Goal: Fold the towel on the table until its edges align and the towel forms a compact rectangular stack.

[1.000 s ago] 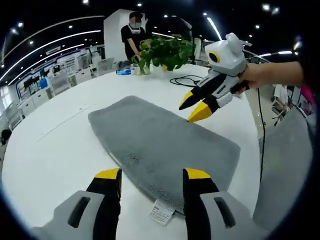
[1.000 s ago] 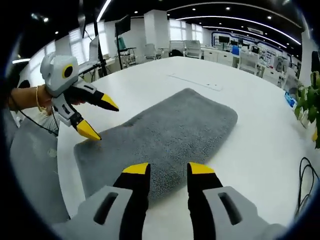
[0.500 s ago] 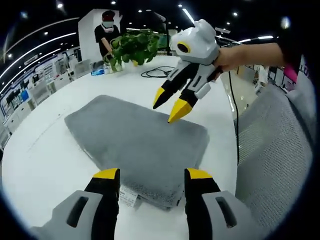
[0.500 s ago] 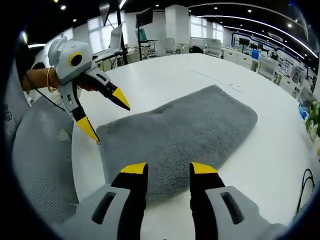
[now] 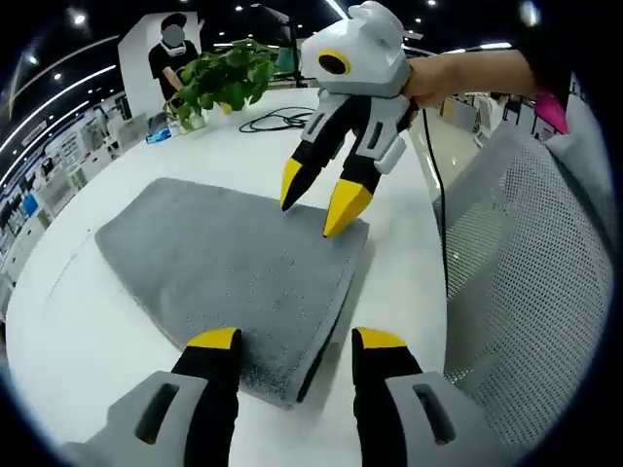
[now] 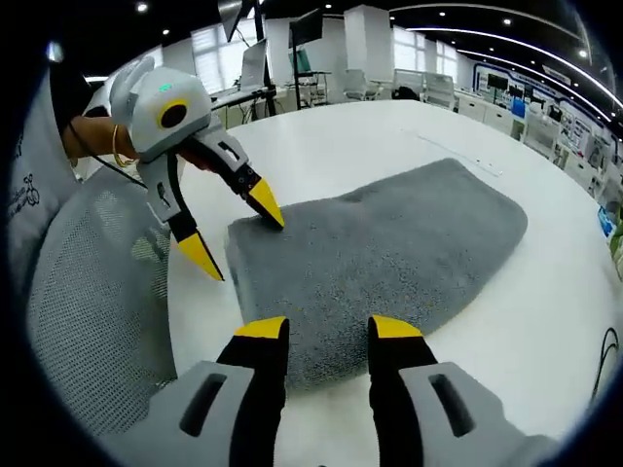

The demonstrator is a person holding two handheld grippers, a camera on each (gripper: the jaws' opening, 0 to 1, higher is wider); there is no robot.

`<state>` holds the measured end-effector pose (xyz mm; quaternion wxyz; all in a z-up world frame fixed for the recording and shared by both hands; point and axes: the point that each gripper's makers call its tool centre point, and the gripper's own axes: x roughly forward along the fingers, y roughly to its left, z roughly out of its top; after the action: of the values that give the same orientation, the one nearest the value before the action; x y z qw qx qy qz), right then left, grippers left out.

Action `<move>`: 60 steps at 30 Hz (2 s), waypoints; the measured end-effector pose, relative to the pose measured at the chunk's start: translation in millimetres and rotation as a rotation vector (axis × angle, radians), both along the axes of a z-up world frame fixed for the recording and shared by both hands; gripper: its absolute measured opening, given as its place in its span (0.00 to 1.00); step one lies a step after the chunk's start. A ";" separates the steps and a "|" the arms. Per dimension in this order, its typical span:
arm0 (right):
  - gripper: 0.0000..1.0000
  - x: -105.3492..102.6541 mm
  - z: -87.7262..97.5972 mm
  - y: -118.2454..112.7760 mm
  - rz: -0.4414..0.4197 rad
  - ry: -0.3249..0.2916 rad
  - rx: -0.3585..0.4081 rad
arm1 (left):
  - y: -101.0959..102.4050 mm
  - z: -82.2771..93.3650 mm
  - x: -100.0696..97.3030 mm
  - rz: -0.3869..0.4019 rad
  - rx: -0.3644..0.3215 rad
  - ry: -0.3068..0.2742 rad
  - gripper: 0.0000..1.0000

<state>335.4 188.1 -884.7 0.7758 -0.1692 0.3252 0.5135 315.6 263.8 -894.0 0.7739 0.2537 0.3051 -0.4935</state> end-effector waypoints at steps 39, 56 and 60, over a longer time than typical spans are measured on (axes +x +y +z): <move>0.11 -12.8 -33.7 14.1 0.187 -0.167 -0.240 | 6.5 -17.7 14.7 -0.060 0.128 -0.023 0.18; 0.09 -63.0 -32.5 17.4 0.186 -0.108 -0.208 | 11.1 -15.6 -46.8 -0.146 0.176 0.057 0.16; 0.09 -91.3 -30.9 21.8 0.202 -0.072 -0.184 | 14.2 -15.5 -69.9 -0.162 0.164 0.097 0.16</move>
<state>244.1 209.9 -915.6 0.7127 -0.2899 0.3240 0.5505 245.7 277.9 -909.5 0.6926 0.3157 0.3600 -0.5395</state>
